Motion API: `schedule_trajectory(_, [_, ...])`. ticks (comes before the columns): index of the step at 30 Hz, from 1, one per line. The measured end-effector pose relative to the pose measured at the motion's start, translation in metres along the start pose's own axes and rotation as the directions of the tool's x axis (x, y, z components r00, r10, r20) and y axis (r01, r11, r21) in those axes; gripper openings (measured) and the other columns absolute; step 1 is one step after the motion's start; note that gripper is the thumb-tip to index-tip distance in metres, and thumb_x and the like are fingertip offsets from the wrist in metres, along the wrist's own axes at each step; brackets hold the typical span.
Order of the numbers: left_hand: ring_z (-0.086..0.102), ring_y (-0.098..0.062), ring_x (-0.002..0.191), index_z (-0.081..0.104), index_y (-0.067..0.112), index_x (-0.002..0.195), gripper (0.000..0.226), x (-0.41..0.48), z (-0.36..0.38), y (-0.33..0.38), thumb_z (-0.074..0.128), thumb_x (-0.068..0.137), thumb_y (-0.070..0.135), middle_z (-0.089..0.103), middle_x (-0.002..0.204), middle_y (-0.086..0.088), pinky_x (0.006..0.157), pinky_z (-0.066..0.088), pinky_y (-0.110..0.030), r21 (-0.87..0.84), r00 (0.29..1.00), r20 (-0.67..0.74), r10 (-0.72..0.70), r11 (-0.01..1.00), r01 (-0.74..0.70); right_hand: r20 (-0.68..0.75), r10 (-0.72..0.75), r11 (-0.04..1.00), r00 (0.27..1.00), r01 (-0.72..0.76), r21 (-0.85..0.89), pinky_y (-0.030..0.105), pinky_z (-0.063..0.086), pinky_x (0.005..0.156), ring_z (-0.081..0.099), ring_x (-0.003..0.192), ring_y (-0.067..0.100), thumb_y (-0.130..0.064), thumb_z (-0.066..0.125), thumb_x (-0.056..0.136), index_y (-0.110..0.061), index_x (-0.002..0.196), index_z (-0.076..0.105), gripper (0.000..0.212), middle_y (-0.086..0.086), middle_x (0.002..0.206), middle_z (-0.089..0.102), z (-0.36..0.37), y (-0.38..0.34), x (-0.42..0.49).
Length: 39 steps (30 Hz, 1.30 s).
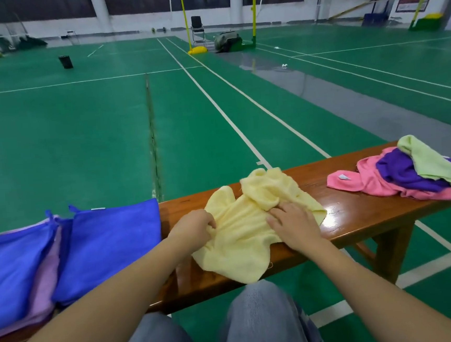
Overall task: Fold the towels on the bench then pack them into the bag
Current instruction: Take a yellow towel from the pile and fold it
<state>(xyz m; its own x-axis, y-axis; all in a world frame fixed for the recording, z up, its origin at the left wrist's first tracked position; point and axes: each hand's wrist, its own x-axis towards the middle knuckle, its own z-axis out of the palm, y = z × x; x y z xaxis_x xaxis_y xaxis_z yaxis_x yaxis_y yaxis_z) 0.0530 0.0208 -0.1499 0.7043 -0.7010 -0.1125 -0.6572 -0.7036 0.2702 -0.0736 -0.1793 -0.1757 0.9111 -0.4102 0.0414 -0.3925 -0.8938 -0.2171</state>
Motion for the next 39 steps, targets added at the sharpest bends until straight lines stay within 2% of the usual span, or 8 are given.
schedule_trajectory(6, [0.059,-0.016,0.086,0.064,0.015,0.107,0.022,0.003,-0.004,-0.009,0.056,0.089,0.022,0.062,0.098,0.0,0.064,0.046,-0.024,0.121,0.992,0.01,-0.124,0.985,0.122,0.049,0.235,0.972,0.971,-0.234,-0.037,0.046,0.029,0.104,0.034,0.131,0.017,-0.04,0.028,0.098,-0.022,0.129,0.046,0.04,-0.002,0.139,0.041,-0.013,0.033,0.005])
schedule_trajectory(9, [0.052,-0.018,0.098,0.059,0.017,0.107,0.031,0.004,-0.01,-0.002,0.057,0.085,0.038,0.053,0.107,0.0,0.078,0.049,-0.031,0.201,0.997,-0.025,-0.074,0.976,0.078,-0.07,0.256,0.963,0.964,-0.26,-0.063,0.041,0.035,0.1,0.047,0.114,0.017,-0.037,0.039,0.096,-0.019,0.114,0.057,0.031,-0.001,0.124,0.054,-0.018,0.035,0.005])
schedule_trajectory(13, [0.043,-0.02,0.118,0.053,0.019,0.12,0.036,0.018,-0.01,0.014,0.052,0.091,0.041,0.048,0.127,-0.001,0.098,0.039,-0.034,0.041,0.991,-0.126,0.036,0.999,-0.031,-0.197,0.092,0.989,0.976,-0.066,0.134,0.031,0.038,0.086,0.047,0.093,0.013,-0.039,0.053,0.089,-0.019,0.095,0.065,0.025,-0.005,0.099,0.056,-0.02,0.025,0.0])
schedule_trajectory(17, [0.042,-0.019,0.126,0.048,0.012,0.133,0.041,0.039,0.003,0.037,0.05,0.095,0.03,0.047,0.138,-0.003,0.106,0.031,-0.029,-0.158,0.994,-0.096,0.043,0.986,-0.058,0.187,-0.224,0.914,0.956,0.14,0.382,0.034,0.033,0.103,0.042,0.117,0.009,-0.07,0.054,0.059,-0.031,0.114,0.063,0.067,-0.013,0.118,0.05,-0.015,0.02,-0.01])
schedule_trajectory(22, [0.036,-0.022,0.134,0.033,0.012,0.143,0.055,0.06,0.016,0.059,0.048,0.096,0.035,0.038,0.147,-0.006,0.11,0.029,-0.034,-0.255,0.999,-0.023,-0.027,0.967,0.02,0.219,-0.257,0.882,0.941,0.136,0.451,0.03,0.022,0.113,0.032,0.13,0.006,-0.031,0.073,0.077,-0.032,0.127,0.056,0.052,-0.014,0.14,0.041,-0.009,0.04,-0.013])
schedule_trajectory(30, [0.057,-0.016,0.084,0.062,0.007,0.106,0.039,0.076,0.016,0.071,0.062,0.086,0.041,0.061,0.093,-0.004,0.062,0.044,-0.022,-0.411,0.98,0.033,-0.197,0.891,0.193,-0.067,-0.046,0.972,0.997,0.06,0.227,0.028,0.04,0.096,0.045,0.104,0.01,-0.019,0.054,0.091,-0.022,0.102,0.068,0.018,-0.008,0.102,0.05,-0.016,0.039,-0.011])
schedule_trajectory(36, [0.053,-0.025,0.102,0.051,0.003,0.119,0.039,0.065,-0.007,0.066,0.052,0.093,0.031,0.055,0.114,-0.01,0.081,0.043,-0.034,-0.681,0.971,0.046,-0.234,0.704,0.201,-0.235,0.251,0.947,0.939,-0.188,0.261,0.017,0.032,0.053,0.046,0.07,0.007,-0.026,0.041,0.098,-0.02,0.107,0.066,0.027,-0.005,0.085,0.056,-0.034,0.024,-0.019])
schedule_trajectory(39, [0.046,-0.024,0.1,0.043,0.001,0.124,0.041,0.056,-0.026,0.061,0.046,0.097,0.032,0.048,0.113,-0.009,0.082,0.036,-0.032,-0.736,0.958,0.007,-0.285,0.647,0.198,-0.137,0.36,0.758,0.923,-0.203,0.62,0.015,0.039,0.047,0.054,0.066,0.005,-0.02,0.034,0.1,-0.018,0.104,0.062,0.028,-0.004,0.081,0.06,-0.049,0.013,-0.02])
